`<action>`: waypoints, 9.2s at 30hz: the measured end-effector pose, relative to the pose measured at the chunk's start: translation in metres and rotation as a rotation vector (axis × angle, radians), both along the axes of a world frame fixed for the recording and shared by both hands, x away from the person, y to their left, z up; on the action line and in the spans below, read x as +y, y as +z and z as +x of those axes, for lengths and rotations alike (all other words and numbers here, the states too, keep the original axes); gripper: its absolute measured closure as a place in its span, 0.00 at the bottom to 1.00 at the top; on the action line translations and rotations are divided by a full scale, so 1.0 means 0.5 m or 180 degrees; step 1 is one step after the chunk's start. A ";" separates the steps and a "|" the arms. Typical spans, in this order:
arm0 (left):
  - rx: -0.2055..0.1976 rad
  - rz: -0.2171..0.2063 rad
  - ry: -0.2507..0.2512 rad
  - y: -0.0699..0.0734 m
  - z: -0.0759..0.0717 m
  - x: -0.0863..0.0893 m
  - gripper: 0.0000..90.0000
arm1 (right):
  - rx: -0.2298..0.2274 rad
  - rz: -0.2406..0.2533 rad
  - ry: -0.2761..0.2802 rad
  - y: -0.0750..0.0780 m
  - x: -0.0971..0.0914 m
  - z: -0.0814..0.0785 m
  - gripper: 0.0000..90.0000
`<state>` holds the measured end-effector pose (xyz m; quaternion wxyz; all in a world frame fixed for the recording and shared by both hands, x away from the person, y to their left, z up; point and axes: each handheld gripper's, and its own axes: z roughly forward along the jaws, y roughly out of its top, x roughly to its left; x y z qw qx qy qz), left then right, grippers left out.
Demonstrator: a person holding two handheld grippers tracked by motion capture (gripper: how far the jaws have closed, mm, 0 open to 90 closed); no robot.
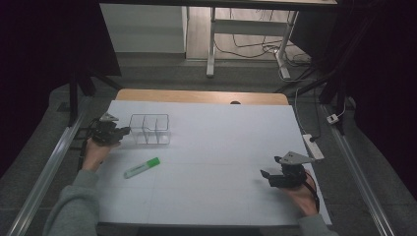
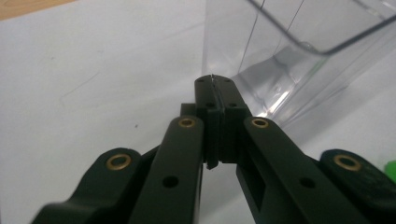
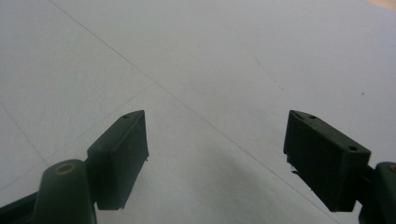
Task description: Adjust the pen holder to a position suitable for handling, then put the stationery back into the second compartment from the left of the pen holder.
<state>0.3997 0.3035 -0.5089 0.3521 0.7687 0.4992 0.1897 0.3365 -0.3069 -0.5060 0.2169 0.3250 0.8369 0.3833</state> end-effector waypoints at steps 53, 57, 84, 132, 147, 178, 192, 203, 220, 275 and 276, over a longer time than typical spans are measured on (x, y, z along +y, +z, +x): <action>0.0034 0.0044 -0.0357 0.014 0.039 -0.088 0.99 | 0.0039 -0.0052 -0.0006 -0.005 0.003 0.000 0.24; 0.0037 0.0048 -0.0381 0.016 0.041 -0.095 0.99 | 0.0040 -0.0045 -0.0015 -0.005 0.003 0.000 0.24; 0.0068 0.0093 -0.0593 0.021 0.051 -0.153 0.99 | 0.0031 -0.0058 -0.0018 -0.004 0.002 0.001 0.24; 0.0044 0.0176 -0.1001 0.014 0.084 -0.303 0.99 | 0.0056 -0.0078 -0.0012 -0.009 0.003 0.002 0.24; 0.0048 0.0146 -0.1083 0.005 0.089 -0.335 0.99 | 0.0049 -0.0100 -0.0004 -0.008 0.002 0.001 0.24; 0.0036 0.0143 -0.1169 0.082 0.000 -0.257 0.49 | 0.0070 -0.0036 0.0017 -0.012 0.003 0.007 0.25; 0.0142 0.0255 -0.1352 0.123 -0.066 -0.225 0.42 | 0.0088 -0.0002 0.0068 -0.011 0.002 -0.001 0.24; 0.0445 0.0408 -0.1362 0.125 -0.072 -0.210 0.37 | 0.0078 -0.0011 0.0069 -0.011 0.000 -0.006 0.24; 0.0696 0.0606 -0.1368 0.099 -0.063 -0.202 0.36 | 0.0092 -0.0039 0.0089 -0.014 0.003 -0.005 0.24; 0.1155 0.1255 -0.1632 0.000 -0.047 -0.240 0.74 | 0.0104 -0.0131 0.0088 -0.016 0.003 -0.007 0.24; 0.1133 0.1284 -0.1573 0.002 -0.046 -0.237 0.74 | 0.0103 -0.0132 0.0088 -0.016 0.003 -0.007 0.24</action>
